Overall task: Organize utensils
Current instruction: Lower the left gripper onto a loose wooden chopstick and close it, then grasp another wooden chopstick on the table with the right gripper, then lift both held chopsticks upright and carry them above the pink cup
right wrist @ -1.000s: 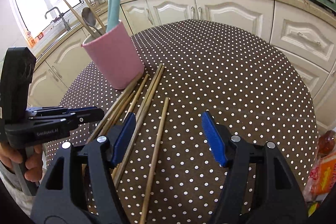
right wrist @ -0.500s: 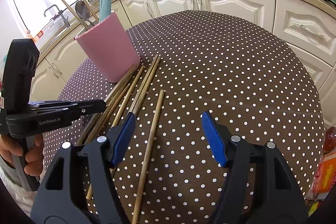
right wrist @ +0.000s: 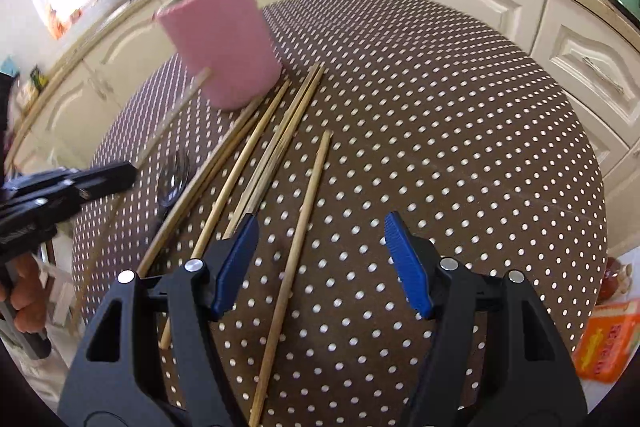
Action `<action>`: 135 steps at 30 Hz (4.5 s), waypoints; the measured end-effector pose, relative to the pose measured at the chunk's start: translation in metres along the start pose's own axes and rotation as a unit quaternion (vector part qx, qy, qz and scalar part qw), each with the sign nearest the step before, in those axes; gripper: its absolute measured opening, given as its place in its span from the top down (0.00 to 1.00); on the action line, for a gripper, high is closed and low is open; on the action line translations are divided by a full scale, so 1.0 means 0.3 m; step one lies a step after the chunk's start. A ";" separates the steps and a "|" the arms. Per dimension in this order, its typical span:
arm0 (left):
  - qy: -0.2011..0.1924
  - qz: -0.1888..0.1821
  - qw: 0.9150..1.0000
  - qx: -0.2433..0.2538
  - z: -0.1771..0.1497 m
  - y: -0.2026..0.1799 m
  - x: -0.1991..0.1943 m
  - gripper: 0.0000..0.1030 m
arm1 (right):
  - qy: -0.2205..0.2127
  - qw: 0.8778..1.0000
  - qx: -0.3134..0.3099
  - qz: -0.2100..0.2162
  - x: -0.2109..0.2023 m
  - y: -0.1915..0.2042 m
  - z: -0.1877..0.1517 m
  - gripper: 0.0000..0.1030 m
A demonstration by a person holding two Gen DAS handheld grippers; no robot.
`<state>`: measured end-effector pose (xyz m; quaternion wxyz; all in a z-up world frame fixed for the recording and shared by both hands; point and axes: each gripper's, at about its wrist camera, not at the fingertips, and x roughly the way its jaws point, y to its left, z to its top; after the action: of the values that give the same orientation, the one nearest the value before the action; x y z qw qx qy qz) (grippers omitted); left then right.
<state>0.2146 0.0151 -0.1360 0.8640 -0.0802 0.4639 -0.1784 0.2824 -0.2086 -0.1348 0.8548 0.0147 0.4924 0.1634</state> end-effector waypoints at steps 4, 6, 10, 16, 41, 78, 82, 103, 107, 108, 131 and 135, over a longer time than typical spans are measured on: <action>-0.022 0.022 0.999 -0.014 -0.046 0.050 -0.063 0.94 | 0.040 0.999 -0.017 -0.012 0.026 0.027 0.005 0.37; -0.017 0.015 0.999 -0.027 -0.063 0.093 -0.079 0.94 | 0.058 0.998 -0.024 -0.022 0.041 0.037 0.014 0.37; -0.003 0.040 0.998 -0.051 -0.077 0.176 -0.082 0.94 | 0.088 0.995 -0.036 -0.033 0.069 0.058 0.048 0.37; 0.049 0.085 0.994 -0.051 -0.052 0.229 -0.020 0.94 | 0.149 0.984 -0.078 -0.059 0.119 0.103 0.111 0.52; 0.080 0.115 0.990 -0.004 0.064 0.179 0.087 0.94 | 0.172 0.981 -0.086 -0.041 0.192 0.091 0.229 0.95; -0.216 0.028 0.976 0.026 0.113 -0.066 -0.321 0.94 | -0.177 0.978 -0.076 0.085 -0.362 0.159 0.253 0.95; -0.244 0.023 0.969 0.036 0.148 -0.096 -0.335 0.94 | -0.201 0.972 -0.077 0.095 -0.388 0.163 0.288 0.95; -0.392 -0.045 0.919 -0.014 0.342 -0.050 -0.342 0.94 | -0.326 0.936 -0.063 0.114 -0.451 0.213 0.488 0.95; -0.406 -0.047 0.912 -0.015 0.373 -0.037 -0.317 0.94 | -0.341 0.931 -0.064 0.111 -0.440 0.216 0.516 0.95; -0.408 -0.046 0.912 -0.016 0.381 -0.035 -0.308 0.94 | -0.342 0.931 -0.062 0.112 -0.436 0.214 0.520 0.95; -0.494 0.027 0.869 0.007 0.500 -0.035 -0.130 0.94 | -0.431 0.896 -0.017 0.105 -0.249 0.156 0.602 0.95; -0.475 0.032 0.879 0.016 0.472 -0.034 -0.101 0.94 | -0.416 0.903 -0.018 0.107 -0.215 0.145 0.579 0.95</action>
<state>0.3146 0.0135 -0.0307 0.9870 -0.1263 -0.0027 -0.0989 0.3883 -0.1626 0.0166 0.9595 0.1184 0.0845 0.2413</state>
